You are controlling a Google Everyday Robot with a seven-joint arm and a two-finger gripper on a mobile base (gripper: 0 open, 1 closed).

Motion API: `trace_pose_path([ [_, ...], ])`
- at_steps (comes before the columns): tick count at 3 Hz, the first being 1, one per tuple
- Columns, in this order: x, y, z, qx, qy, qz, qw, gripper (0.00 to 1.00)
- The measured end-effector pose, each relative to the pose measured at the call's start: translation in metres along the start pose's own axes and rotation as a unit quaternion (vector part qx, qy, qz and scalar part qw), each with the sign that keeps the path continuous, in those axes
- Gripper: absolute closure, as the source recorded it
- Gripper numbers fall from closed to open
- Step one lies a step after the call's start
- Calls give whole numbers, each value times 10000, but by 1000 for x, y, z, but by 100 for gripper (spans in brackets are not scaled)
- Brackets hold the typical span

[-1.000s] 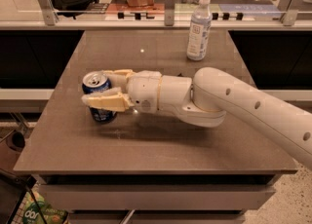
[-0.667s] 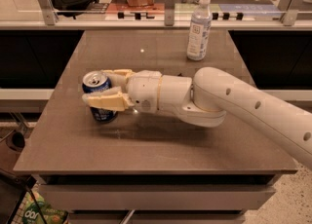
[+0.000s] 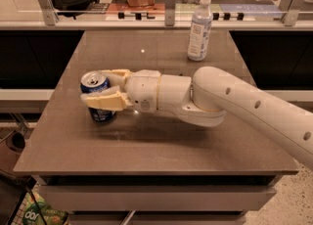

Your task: Pick pepsi can

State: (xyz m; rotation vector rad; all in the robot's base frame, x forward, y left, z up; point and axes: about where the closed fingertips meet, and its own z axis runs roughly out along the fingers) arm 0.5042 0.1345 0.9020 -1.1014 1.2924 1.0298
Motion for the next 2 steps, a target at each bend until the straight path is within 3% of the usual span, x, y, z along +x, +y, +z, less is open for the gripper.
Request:
trace_pose_path([
  [2, -45, -18, -25, 131, -230, -237, 9994, 100],
])
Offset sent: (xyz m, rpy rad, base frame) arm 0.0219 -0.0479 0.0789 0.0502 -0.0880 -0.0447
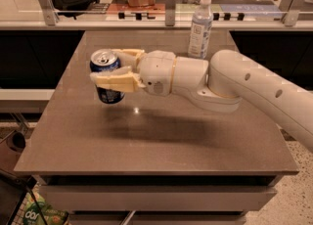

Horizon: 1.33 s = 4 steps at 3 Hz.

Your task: Pick pepsi can

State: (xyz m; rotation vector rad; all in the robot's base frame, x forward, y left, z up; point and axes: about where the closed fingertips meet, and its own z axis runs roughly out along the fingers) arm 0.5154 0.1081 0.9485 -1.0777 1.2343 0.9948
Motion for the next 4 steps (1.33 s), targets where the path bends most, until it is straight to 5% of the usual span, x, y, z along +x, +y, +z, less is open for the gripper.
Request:
trace_pose_path([
  [3, -87, -21, -13, 62, 204, -685, 9974, 100],
  [4, -90, -22, -14, 70, 199, -709, 9973, 100],
])
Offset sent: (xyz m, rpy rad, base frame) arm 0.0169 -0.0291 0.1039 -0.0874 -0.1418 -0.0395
